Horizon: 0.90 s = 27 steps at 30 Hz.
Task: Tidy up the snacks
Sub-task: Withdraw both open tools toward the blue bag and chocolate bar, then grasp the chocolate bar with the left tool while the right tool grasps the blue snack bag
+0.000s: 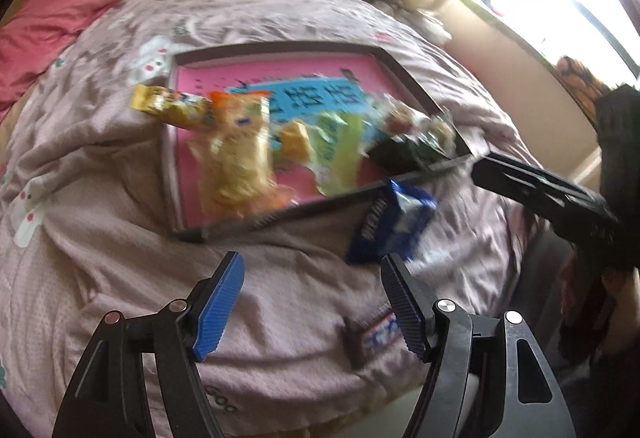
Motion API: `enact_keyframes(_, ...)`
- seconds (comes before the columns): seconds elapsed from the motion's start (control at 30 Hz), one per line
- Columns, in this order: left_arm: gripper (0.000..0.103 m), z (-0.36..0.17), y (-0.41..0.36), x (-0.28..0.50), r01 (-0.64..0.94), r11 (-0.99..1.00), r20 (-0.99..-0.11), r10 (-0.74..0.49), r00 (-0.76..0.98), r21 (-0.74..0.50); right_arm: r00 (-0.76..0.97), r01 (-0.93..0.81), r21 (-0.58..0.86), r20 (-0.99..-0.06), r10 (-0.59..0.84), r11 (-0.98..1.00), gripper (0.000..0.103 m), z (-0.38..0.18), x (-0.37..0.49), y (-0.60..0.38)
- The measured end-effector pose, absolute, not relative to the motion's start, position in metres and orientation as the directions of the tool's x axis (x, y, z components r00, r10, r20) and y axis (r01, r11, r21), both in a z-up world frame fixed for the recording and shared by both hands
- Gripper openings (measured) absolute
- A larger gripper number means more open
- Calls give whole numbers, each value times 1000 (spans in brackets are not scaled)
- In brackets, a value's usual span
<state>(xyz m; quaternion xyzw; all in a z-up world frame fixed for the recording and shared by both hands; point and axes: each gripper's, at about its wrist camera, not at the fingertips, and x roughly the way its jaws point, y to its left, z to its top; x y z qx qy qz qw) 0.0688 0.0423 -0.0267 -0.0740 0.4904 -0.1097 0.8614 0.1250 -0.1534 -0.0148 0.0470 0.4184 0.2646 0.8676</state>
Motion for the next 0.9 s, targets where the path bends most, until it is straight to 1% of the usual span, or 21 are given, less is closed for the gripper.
enact_keyframes(0.23,73,-36,12,61,281,946,-857,-277,434,-163,459,-433,328,-722,518,840,66,-20,121,-147)
enact_keyframes(0.33,73,-42,1,56,342,925,-863,-306,403,-168,423,-428,347,-739,524,835,67,-28,120,-145)
enact_keyframes(0.53,73,-54,-5,58,371,907,-874,-336,352,-199,359,-422,364,-774,522,830,68,-44,123,-133)
enact_keyframes(0.9,72,-75,-12,66,418,874,-878,-385,283,-248,283,-351,439,-792,541,827,69,-74,137,-115)
